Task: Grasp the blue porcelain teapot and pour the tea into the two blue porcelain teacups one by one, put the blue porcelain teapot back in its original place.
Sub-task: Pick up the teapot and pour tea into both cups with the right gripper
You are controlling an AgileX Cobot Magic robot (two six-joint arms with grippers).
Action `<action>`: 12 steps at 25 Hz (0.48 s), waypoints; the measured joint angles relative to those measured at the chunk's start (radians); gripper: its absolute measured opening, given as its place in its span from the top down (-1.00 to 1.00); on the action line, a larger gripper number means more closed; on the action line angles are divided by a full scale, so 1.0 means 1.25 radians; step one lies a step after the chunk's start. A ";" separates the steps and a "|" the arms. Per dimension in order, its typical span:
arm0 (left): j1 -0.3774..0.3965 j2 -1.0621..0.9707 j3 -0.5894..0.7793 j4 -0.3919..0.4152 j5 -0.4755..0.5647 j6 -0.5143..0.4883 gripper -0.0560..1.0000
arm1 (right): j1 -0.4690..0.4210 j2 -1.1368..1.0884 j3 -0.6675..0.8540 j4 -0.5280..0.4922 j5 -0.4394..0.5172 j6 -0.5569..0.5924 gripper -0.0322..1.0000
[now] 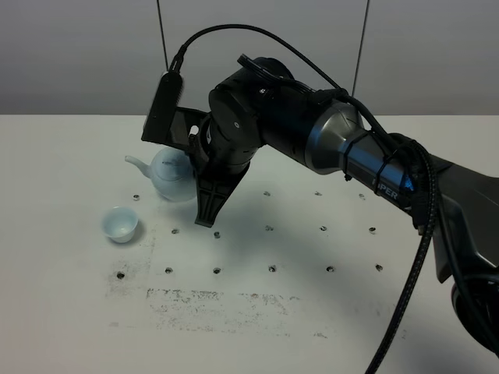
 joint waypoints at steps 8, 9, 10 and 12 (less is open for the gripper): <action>0.000 0.000 0.000 0.000 0.000 0.000 0.09 | 0.038 0.012 -0.007 -0.084 -0.025 -0.019 0.79; 0.000 0.000 0.000 0.000 0.000 0.000 0.09 | 0.041 0.015 -0.007 -0.099 -0.031 -0.020 0.79; 0.000 0.000 0.000 0.000 0.000 0.000 0.09 | 0.044 0.017 -0.007 -0.112 -0.036 -0.021 0.79; 0.000 0.000 0.000 0.000 0.000 0.000 0.09 | 0.052 0.020 -0.007 -0.137 -0.042 -0.021 0.79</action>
